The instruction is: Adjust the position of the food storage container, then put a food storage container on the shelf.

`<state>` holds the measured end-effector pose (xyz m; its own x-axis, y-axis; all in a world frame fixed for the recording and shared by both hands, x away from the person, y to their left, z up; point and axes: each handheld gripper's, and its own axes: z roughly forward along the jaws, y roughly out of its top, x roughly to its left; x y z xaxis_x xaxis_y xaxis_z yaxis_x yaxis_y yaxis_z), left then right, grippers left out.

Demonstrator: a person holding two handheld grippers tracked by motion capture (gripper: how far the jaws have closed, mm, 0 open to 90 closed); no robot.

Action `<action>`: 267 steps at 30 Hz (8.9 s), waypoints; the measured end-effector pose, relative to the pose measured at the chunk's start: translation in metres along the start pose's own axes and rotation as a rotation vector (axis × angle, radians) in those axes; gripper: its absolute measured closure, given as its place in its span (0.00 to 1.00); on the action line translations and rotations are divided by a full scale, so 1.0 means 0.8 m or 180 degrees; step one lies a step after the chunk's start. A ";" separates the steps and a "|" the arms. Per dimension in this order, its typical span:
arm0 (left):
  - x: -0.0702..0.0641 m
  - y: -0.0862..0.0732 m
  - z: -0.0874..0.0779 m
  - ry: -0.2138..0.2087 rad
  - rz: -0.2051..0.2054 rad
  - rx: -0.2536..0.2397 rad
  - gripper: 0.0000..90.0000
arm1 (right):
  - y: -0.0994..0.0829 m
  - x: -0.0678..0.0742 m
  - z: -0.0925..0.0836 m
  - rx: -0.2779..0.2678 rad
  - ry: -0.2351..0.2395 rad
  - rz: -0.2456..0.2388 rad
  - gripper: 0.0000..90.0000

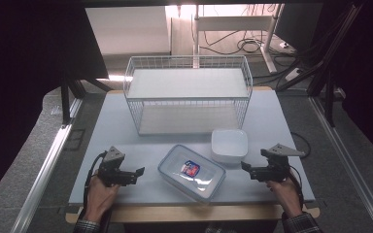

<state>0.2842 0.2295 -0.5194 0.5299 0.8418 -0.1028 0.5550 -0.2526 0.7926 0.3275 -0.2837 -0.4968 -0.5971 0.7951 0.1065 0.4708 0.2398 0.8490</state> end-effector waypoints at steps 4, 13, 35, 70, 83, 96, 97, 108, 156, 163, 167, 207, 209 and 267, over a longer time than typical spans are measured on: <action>0.004 -0.002 -0.001 -0.0025 0.0025 -0.0095 0.04 | 0.000 -0.002 0.000 -0.0006 -0.0006 0.0023 0.01; -0.011 0.001 0.007 -0.0077 0.0319 -0.0065 0.04 | 0.003 0.000 0.002 0.0085 0.0007 0.0119 0.00; -0.008 -0.002 0.013 -0.0100 0.0318 -0.0047 0.02 | 0.049 0.019 -0.010 0.0361 -0.0021 -0.0218 0.61; -0.007 -0.003 0.015 -0.0218 0.0266 -0.0009 0.03 | 0.125 0.091 0.126 0.0642 0.0512 -0.0824 0.99; -0.005 -0.003 0.014 -0.0282 0.0213 -0.0020 0.03 | 0.118 0.087 0.153 0.0929 0.0447 -0.0891 0.99; -0.005 -0.003 0.014 -0.0308 0.0176 -0.0001 0.04 | 0.107 0.057 0.128 0.0892 0.0306 -0.0740 0.99; -0.005 -0.003 0.014 -0.0308 0.0176 -0.0001 0.04 | 0.107 0.057 0.128 0.0892 0.0306 -0.0740 0.99; -0.006 -0.003 0.015 -0.0300 0.0201 0.0011 0.04 | 0.091 0.011 0.095 0.0826 0.0108 -0.0525 0.99; -0.028 0.012 0.021 -0.0498 0.0452 0.0141 0.57 | -0.002 0.113 -0.007 0.0735 0.0602 -0.0641 0.99; -0.031 0.027 0.041 -0.0627 0.0375 0.0193 0.82 | -0.004 0.111 -0.006 0.0862 0.0600 -0.0518 0.99; -0.034 0.028 0.045 -0.0696 0.0393 0.0221 0.85 | -0.008 0.116 -0.002 0.0946 0.0681 -0.0521 0.99; -0.052 0.026 0.046 -0.0710 0.0366 0.0379 0.91 | 0.050 0.065 0.082 0.0909 0.0322 -0.0496 0.99; -0.053 0.026 0.046 -0.0707 0.0372 0.0380 0.91 | 0.051 0.065 0.084 0.0914 0.0304 -0.0517 0.99; -0.024 0.021 0.024 -0.0335 0.0244 0.0006 0.04 | 0.053 0.062 0.034 0.0251 0.0503 -0.0530 0.06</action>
<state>0.2952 0.2000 -0.5156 0.6351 0.7653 -0.1047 0.5115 -0.3152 0.7994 0.3355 -0.2192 -0.4693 -0.7620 0.6454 0.0532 0.4028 0.4081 0.8193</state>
